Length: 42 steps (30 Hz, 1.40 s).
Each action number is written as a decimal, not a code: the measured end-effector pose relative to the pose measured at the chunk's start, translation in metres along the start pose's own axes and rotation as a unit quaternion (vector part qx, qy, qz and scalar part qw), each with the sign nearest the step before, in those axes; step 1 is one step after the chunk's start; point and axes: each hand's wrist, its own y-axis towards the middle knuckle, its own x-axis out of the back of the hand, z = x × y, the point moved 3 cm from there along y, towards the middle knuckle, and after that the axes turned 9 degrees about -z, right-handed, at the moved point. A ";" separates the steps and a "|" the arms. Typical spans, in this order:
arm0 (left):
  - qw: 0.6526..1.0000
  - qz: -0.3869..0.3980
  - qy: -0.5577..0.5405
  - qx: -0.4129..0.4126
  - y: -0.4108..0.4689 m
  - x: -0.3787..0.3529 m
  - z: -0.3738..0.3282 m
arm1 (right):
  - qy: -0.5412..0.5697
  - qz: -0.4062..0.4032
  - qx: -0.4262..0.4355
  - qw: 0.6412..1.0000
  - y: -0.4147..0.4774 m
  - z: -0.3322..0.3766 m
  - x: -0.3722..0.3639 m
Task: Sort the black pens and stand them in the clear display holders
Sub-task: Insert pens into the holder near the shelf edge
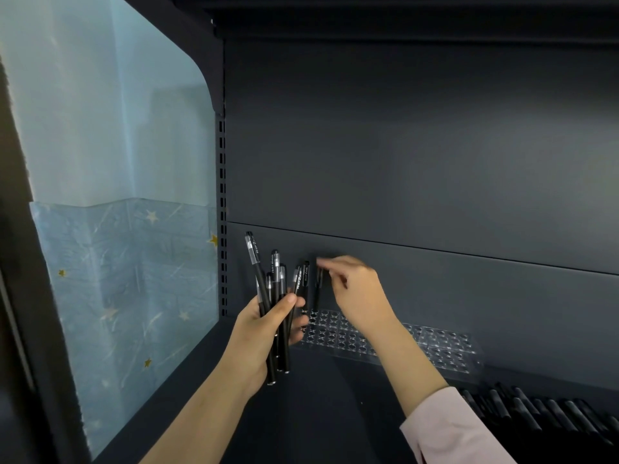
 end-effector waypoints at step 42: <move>0.995 0.015 0.094 -0.032 0.005 0.001 0.004 | 0.026 -0.126 0.003 0.992 -0.005 -0.003 0.017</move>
